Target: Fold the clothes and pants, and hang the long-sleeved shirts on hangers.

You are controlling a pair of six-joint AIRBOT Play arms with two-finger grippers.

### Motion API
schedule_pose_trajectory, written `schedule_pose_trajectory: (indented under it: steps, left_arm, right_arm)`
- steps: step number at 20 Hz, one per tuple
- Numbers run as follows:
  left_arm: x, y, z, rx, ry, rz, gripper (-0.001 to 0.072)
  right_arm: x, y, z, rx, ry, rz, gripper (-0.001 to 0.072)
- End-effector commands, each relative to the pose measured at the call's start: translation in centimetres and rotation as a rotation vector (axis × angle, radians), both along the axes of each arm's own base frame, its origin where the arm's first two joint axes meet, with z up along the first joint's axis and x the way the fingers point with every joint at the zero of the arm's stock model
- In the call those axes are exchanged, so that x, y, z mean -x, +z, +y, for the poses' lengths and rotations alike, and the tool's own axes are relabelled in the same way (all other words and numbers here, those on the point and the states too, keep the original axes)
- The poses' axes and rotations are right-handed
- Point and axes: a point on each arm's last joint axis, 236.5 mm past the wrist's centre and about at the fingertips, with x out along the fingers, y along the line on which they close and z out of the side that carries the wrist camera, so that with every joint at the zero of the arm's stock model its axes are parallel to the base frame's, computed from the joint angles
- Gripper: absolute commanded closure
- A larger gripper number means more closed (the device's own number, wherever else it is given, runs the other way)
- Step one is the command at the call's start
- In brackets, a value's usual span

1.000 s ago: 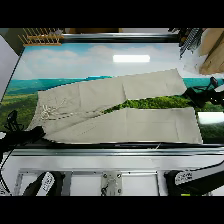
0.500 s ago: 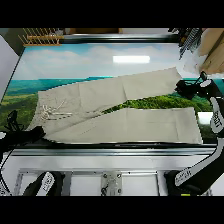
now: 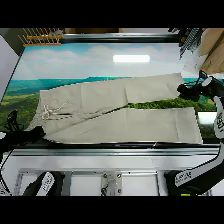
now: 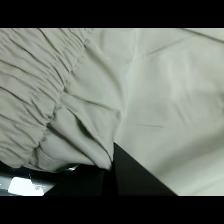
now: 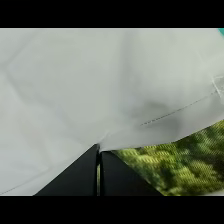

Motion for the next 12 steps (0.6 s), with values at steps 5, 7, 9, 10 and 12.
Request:
schedule_pose_trajectory:
  steps: [5, 7, 9, 10, 12]
  left_arm:
    - [0.0, 0.0, 0.0, 0.000, -0.001, 0.001, 0.0697]
    - [0.0, 0.0, 0.0, 0.001, -0.001, 0.001, 0.0697]
    - [0.1, 0.0, 0.0, 0.001, -0.001, 0.001, 0.0697]
    - [0.1, 0.0, 0.0, 0.002, -0.001, 0.002, 0.0697]
    - [0.2, 0.0, -0.2, 0.008, -0.005, 0.007, 0.0697]
  right_arm:
    - [5.9, -1.0, 1.1, 0.008, -0.002, 0.133, 0.0703]
    - [6.2, -1.0, 1.2, 0.002, -0.011, 0.146, 0.0703]
    - [6.0, -0.7, 1.3, -0.006, -0.015, 0.136, 0.0692]
    - [5.8, -0.1, 1.4, -0.010, -0.017, 0.120, 0.0629]
    - [5.5, 2.4, 0.7, 0.015, -0.025, 0.067, 0.0149]
